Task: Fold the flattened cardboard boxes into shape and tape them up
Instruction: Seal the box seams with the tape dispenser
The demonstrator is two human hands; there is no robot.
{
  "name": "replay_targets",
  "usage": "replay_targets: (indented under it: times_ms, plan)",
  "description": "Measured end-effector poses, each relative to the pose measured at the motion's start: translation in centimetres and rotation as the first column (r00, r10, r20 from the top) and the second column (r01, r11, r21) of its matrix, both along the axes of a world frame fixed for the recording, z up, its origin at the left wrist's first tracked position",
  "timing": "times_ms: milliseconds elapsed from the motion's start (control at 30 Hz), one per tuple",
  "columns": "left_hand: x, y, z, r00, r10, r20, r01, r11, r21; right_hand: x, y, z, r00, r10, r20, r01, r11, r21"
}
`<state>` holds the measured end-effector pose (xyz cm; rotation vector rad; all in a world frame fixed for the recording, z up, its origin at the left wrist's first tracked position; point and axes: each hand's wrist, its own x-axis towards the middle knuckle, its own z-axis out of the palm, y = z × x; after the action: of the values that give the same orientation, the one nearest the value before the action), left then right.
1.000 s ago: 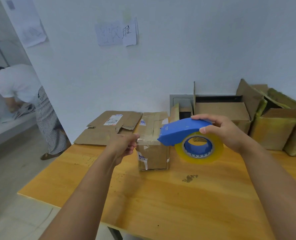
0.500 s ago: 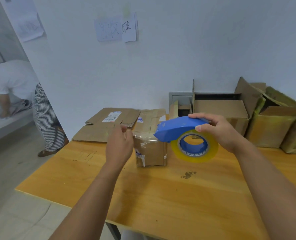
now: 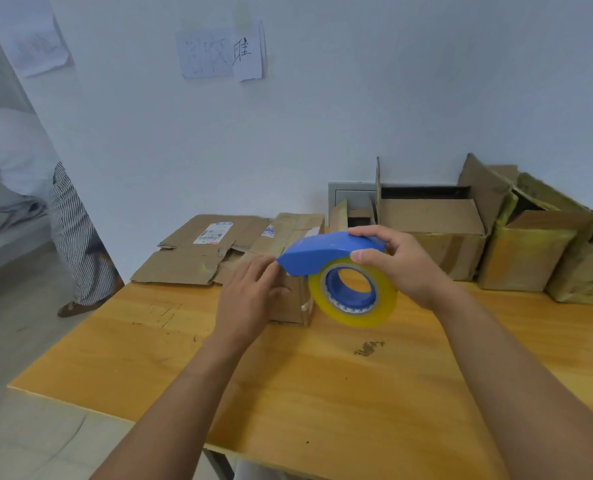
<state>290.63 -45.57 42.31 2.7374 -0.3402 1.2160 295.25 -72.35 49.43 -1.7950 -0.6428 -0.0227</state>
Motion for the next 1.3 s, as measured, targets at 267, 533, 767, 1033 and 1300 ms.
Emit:
replay_targets:
  times_ms: [267,533,767,1033,1300]
  plan:
    - [0.3,-1.3,-0.6,0.998,0.013,-0.062,-0.018,0.996,-0.083,-0.1,1.0,0.4,0.999,-0.027,0.043,0.029,0.998,-0.053]
    - [1.0,-1.5,-1.1,0.993,0.078,0.088,-0.072,0.995,-0.067,-0.1,-0.4,0.6,1.0,-0.023,-0.004,0.023,0.999,-0.043]
    - [0.7,-1.8,-1.0,0.993,0.104,0.055,-0.1,0.992,-0.077,-0.4,-4.6,0.3,0.999,-0.033,-0.012,0.032,0.998,-0.055]
    - [0.2,-2.4,-0.4,0.995,0.091,-0.037,-0.094,0.991,-0.1,-0.8,-4.9,-0.2,1.0,-0.009,0.014,0.011,0.983,-0.181]
    - [-0.7,-2.2,1.2,0.979,0.042,-0.198,-0.067,0.99,-0.125,1.7,-0.9,2.6,0.998,0.054,0.04,-0.029,0.885,-0.465]
